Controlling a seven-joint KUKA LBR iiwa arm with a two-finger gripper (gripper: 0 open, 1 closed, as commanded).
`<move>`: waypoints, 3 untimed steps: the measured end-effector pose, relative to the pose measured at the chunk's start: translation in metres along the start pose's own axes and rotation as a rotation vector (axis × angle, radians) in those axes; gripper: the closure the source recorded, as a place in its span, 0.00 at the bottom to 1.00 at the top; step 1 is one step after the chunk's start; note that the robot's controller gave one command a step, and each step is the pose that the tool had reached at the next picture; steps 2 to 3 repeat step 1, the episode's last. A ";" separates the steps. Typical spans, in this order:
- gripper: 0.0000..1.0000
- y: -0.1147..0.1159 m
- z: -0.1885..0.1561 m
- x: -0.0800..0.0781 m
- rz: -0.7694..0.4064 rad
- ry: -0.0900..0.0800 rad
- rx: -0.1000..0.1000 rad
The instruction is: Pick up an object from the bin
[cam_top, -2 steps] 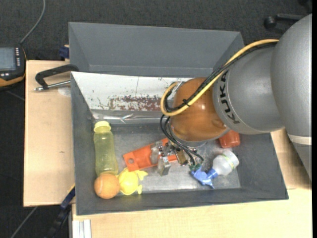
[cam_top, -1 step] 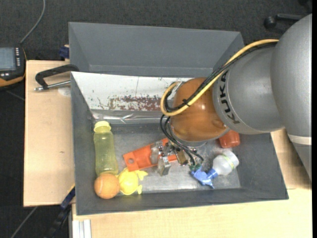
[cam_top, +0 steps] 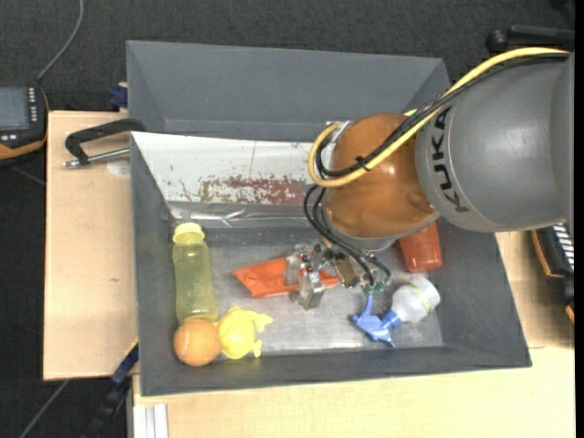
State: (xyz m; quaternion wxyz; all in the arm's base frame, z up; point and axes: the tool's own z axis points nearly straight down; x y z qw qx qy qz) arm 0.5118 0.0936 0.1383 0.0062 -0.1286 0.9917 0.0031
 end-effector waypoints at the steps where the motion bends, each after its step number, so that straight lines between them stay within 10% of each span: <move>1: 1.00 0.001 -0.068 -0.008 -0.054 -0.005 0.000; 3: 1.00 0.001 -0.068 -0.008 -0.054 -0.005 0.000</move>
Offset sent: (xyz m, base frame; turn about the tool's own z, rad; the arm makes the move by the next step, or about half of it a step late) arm 0.0414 0.0304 -0.0683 -0.0533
